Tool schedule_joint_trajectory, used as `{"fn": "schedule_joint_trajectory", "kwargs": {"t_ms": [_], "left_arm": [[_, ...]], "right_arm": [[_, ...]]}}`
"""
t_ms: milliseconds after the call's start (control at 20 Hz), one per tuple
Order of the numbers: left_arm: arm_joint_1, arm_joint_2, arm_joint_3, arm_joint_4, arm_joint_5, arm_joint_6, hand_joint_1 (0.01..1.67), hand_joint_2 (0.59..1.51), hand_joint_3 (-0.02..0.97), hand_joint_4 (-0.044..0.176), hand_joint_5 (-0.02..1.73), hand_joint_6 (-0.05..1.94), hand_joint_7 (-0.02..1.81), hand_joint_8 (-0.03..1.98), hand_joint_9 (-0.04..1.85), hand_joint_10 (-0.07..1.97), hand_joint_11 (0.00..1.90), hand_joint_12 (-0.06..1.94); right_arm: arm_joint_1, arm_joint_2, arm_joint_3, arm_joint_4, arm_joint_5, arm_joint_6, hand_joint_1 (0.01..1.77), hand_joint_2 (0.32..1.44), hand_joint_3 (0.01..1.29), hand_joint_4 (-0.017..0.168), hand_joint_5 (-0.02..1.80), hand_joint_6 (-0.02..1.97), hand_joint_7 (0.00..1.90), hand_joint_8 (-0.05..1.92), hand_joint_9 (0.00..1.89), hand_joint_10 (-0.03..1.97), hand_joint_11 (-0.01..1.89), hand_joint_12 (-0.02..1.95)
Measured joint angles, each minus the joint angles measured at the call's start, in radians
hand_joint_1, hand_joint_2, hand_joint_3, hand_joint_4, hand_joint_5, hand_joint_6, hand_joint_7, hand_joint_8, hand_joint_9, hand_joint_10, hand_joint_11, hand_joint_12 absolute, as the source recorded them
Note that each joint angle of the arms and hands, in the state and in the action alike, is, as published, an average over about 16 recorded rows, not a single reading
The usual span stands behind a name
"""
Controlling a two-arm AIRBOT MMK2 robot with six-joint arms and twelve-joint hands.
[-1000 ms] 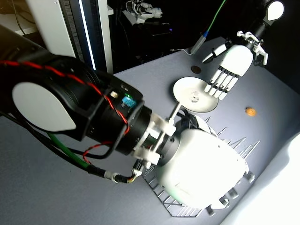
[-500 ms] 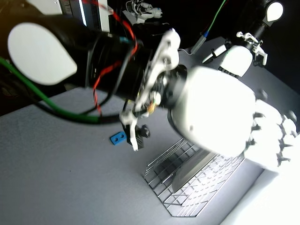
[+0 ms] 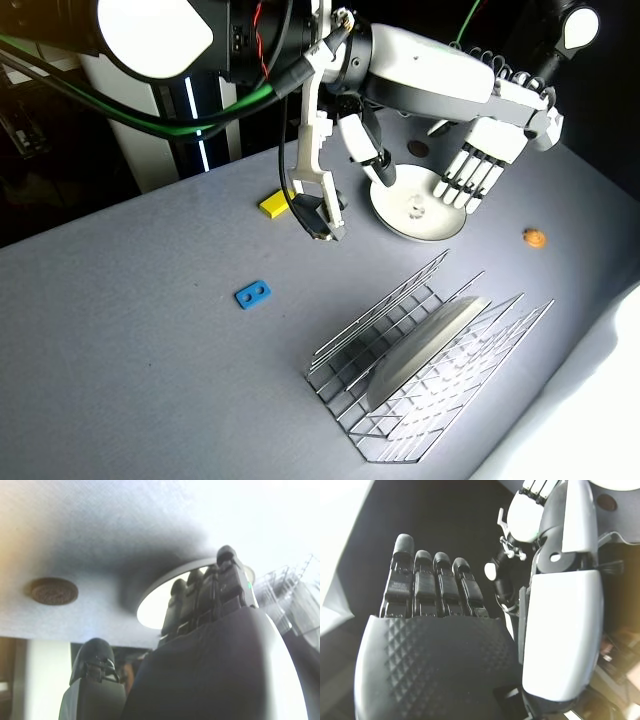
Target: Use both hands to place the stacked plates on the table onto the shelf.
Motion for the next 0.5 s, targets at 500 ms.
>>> {"fn": "schedule_joint_trajectory", "kwargs": {"t_ms": [500], "left_arm": [[0.058,-0.005,0.004,-0.021,0.005,-0.027,0.01,1.146,0.018,-0.004,0.03,-0.02,-0.01,-0.01,-0.03,-0.06,0.04,0.04]], "right_arm": [[-0.12,-0.1,-0.005,0.237,0.051,-0.315,1.13,0.83,0.01,0.005,0.02,0.03,0.01,0.02,0.01,0.0,0.02,0.51]]}}
